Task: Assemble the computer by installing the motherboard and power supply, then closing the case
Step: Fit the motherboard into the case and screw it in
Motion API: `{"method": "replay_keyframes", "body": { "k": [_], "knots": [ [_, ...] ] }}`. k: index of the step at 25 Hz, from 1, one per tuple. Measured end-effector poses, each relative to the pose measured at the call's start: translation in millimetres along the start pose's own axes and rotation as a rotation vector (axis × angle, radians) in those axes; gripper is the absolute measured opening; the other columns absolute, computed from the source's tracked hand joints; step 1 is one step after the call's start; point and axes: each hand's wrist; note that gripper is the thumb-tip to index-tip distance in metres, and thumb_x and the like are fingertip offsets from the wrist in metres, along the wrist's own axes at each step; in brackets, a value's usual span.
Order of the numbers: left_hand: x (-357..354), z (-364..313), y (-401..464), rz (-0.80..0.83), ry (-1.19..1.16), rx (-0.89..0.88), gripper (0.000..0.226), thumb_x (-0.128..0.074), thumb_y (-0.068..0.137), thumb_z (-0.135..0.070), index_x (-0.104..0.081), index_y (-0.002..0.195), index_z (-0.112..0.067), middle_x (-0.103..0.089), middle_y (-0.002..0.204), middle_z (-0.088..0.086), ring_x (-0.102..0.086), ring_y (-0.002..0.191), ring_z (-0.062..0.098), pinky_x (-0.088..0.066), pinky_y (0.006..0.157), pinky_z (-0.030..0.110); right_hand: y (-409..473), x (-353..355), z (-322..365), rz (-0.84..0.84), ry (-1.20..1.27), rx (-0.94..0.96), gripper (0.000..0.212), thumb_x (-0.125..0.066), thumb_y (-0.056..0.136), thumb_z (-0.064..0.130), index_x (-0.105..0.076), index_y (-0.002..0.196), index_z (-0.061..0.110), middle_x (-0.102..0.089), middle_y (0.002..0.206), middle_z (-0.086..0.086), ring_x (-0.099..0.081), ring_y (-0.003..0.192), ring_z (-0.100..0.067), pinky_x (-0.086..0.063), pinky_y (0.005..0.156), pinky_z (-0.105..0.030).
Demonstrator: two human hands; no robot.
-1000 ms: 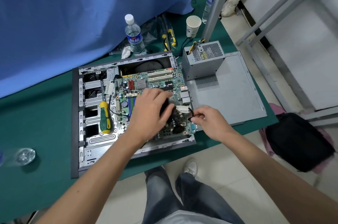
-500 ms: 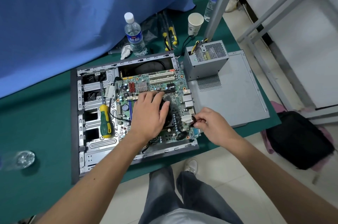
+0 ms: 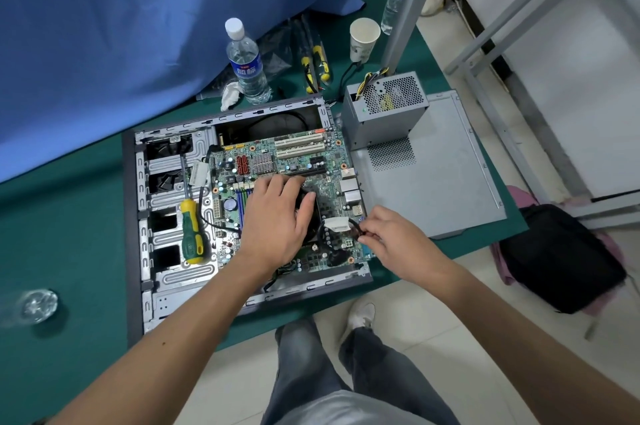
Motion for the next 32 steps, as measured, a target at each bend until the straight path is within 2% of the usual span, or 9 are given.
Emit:
{"method": "replay_keyframes", "body": {
  "k": [5, 9, 11, 13, 19, 26, 32],
  "knots": [
    [0.0, -0.1, -0.5, -0.001, -0.003, 0.003, 0.059, -0.023, 0.102, -0.049, -0.058, 0.128, -0.011, -0.06, 0.118, 0.007, -0.045, 0.114, 0.027, -0.039, 0.096, 0.038, 0.0, 1.1, 8.2, -0.002, -0.136, 0.095, 0.023, -0.053, 0.1, 0.023, -0.066, 0.11, 0.007, -0.053, 0.1, -0.001, -0.049, 0.092, -0.013, -0.046, 0.084, -0.029],
    [-0.9, 0.2, -0.9, 0.002, -0.005, 0.009, 0.06, -0.021, 0.101, -0.05, -0.058, 0.129, -0.011, -0.06, 0.118, 0.007, -0.045, 0.113, 0.026, -0.038, 0.096, 0.038, 2.5, 2.3, 12.2, 0.012, -0.166, 0.101, 0.024, -0.053, 0.099, 0.024, -0.068, 0.107, 0.007, -0.053, 0.098, -0.001, -0.05, 0.091, -0.014, -0.046, 0.084, -0.028],
    [-1.4, 0.8, -1.3, 0.003, -0.002, 0.011, 0.06, -0.021, 0.101, -0.05, -0.057, 0.129, -0.011, -0.06, 0.118, 0.006, -0.044, 0.111, 0.025, -0.038, 0.095, 0.037, 3.6, 4.9, 12.4, 0.032, -0.179, 0.09, 0.024, -0.054, 0.099, 0.024, -0.068, 0.11, 0.007, -0.054, 0.1, -0.002, -0.053, 0.092, -0.018, -0.048, 0.085, -0.032],
    [-2.2, 1.6, -2.1, 0.007, 0.001, 0.01, 0.059, -0.022, 0.102, -0.05, -0.057, 0.129, -0.011, -0.06, 0.118, 0.006, -0.044, 0.111, 0.024, -0.037, 0.096, 0.037, 3.9, 6.5, 13.6, 0.054, -0.19, 0.09, 0.025, -0.056, 0.098, 0.024, -0.067, 0.114, 0.008, -0.054, 0.102, -0.002, -0.055, 0.094, -0.019, -0.047, 0.084, -0.029],
    [-2.8, 2.7, -1.8, -0.006, -0.005, 0.005, 0.057, -0.023, 0.102, -0.05, -0.056, 0.129, -0.012, -0.059, 0.118, 0.006, -0.044, 0.11, 0.023, -0.037, 0.095, 0.037, 8.3, 14.0, 19.2, 0.08, -0.214, 0.081, 0.016, -0.055, 0.098, 0.021, -0.065, 0.1, 0.009, -0.044, 0.091, 0.003, -0.051, 0.079, -0.014, -0.046, 0.075, -0.027],
    [-2.8, 1.3, -2.4, -0.01, -0.016, 0.011, 0.053, -0.027, 0.104, -0.048, -0.055, 0.13, -0.012, -0.059, 0.117, 0.005, -0.043, 0.107, 0.022, -0.037, 0.095, 0.036, 4.2, 22.1, 12.5, 0.021, -0.14, 0.034, 0.013, -0.058, 0.098, 0.021, -0.065, 0.095, 0.011, -0.043, 0.086, 0.006, -0.05, 0.075, -0.014, -0.039, 0.071, -0.024],
    [-3.4, 0.4, -2.0, -0.019, -0.018, 0.01, 0.056, -0.025, 0.102, -0.05, -0.056, 0.129, -0.012, -0.059, 0.116, 0.006, -0.043, 0.105, 0.022, -0.037, 0.094, 0.037, 4.0, 16.9, 17.1, 0.062, -0.194, 0.081, 0.018, -0.057, 0.099, 0.025, -0.068, 0.102, 0.012, -0.052, 0.095, 0.002, -0.057, 0.081, -0.017, -0.051, 0.076, -0.035]
  ]
}}
Point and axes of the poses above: each hand's wrist, its own y-axis towards the middle knuckle, its own x-axis out of the back of the hand, z = x × y
